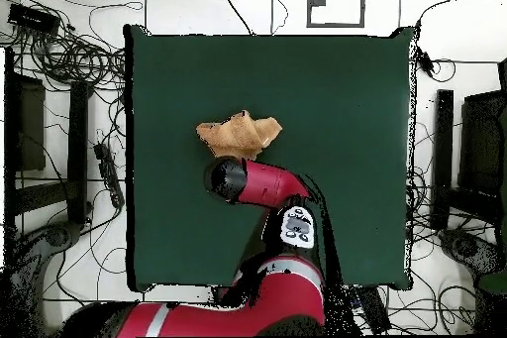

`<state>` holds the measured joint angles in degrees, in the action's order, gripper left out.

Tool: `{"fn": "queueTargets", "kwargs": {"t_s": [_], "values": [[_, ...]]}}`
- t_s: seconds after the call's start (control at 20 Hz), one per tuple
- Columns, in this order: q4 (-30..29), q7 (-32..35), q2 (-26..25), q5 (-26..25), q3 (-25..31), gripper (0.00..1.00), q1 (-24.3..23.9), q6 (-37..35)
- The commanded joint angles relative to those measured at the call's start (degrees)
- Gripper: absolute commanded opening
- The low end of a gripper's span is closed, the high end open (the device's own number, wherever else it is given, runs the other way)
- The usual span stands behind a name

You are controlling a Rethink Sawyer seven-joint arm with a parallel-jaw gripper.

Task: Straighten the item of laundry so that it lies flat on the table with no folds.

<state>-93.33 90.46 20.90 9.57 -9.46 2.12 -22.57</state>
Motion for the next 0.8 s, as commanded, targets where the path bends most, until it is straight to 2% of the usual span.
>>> {"fn": "queueTargets", "kwargs": {"t_s": [0.05,0.15,0.25,0.45,0.7,0.8], "values": [[0.8,14.2,-7.2,0.5,0.8,0.00,4.3,5.2],[1.6,16.0,-6.8,0.9,-2.9,0.00,7.1,7.0],[2.8,19.8,-6.4,1.7,-11.7,0.00,13.1,7.7],[3.3,23.8,-4.4,3.1,-26.4,0.00,22.2,4.9],[5.2,25.1,-5.2,3.0,-38.1,0.00,28.9,3.2],[5.8,24.9,-5.1,2.9,-39.4,0.00,29.4,2.3]]}}
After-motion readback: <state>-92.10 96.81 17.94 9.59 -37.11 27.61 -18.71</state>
